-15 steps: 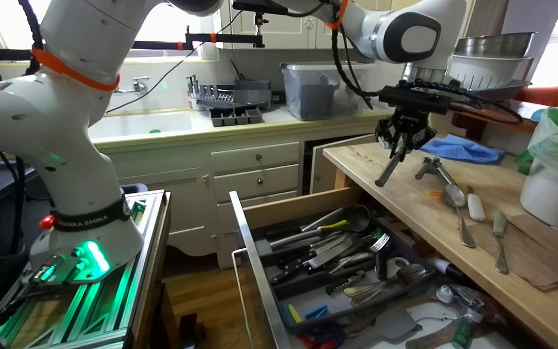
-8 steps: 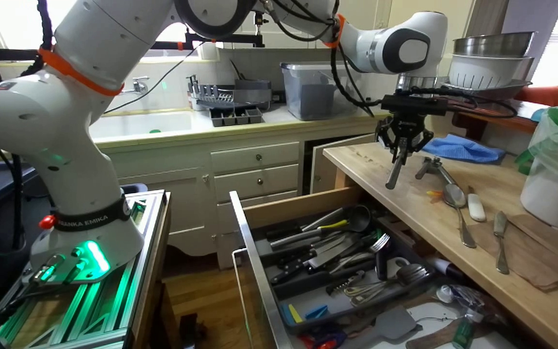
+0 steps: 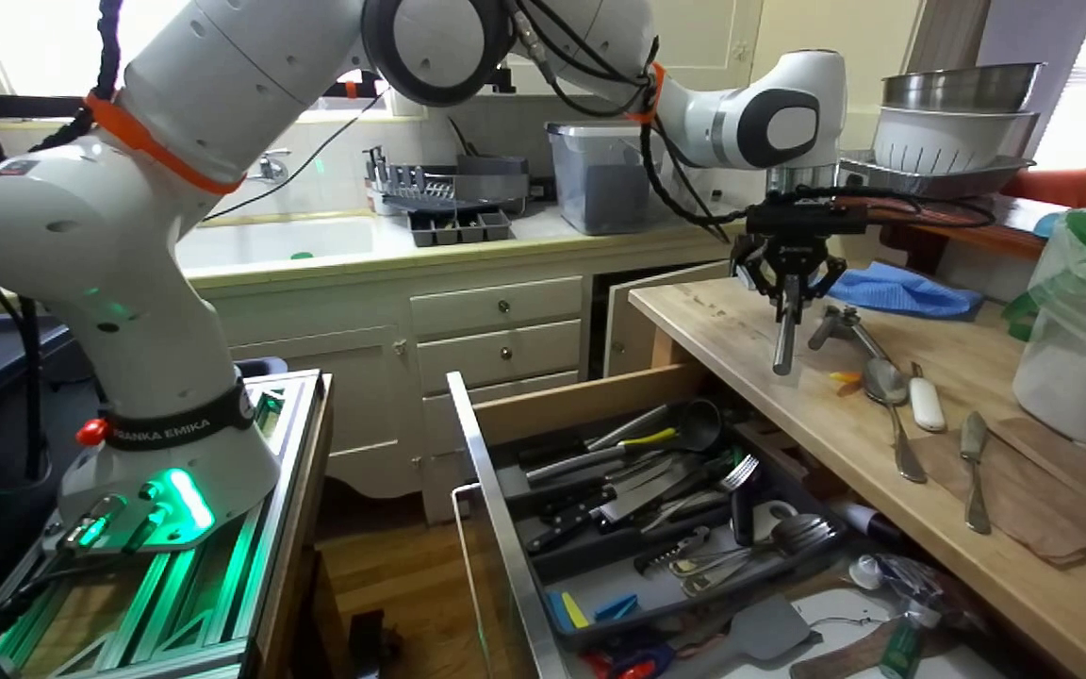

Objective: Remove the black spatula from the drawer and put it on the table

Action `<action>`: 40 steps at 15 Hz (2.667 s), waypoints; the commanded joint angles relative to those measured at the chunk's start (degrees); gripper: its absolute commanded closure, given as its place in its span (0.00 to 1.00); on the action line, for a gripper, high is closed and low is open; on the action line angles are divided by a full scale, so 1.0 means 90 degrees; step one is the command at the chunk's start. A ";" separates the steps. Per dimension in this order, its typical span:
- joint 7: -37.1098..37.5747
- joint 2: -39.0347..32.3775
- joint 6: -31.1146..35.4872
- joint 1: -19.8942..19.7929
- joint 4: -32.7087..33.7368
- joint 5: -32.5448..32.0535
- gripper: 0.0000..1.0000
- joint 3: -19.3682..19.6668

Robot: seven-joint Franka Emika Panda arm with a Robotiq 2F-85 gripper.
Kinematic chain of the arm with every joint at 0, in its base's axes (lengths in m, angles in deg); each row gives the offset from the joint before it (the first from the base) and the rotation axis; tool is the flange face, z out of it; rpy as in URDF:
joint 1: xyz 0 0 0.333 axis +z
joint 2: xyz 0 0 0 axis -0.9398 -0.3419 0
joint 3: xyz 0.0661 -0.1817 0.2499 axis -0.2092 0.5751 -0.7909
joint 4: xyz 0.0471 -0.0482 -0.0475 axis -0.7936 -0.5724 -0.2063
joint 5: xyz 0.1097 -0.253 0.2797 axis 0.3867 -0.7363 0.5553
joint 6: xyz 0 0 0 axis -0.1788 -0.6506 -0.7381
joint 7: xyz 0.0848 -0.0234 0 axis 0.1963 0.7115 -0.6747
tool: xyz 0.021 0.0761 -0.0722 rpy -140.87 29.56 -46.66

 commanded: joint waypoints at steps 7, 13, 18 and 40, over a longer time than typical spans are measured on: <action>-0.0055 -0.0358 0.0175 0.0115 0.0237 -0.0368 0.94 -0.0014; -0.0241 -0.0345 0.0320 0.0080 0.0118 -0.0348 0.94 -0.0093; -0.0436 -0.0370 0.0254 0.0073 0.0105 -0.0345 0.94 -0.0101; 0.0940 0.2769 -0.0404 -0.0622 -0.1361 0.1330 0.00 -0.0254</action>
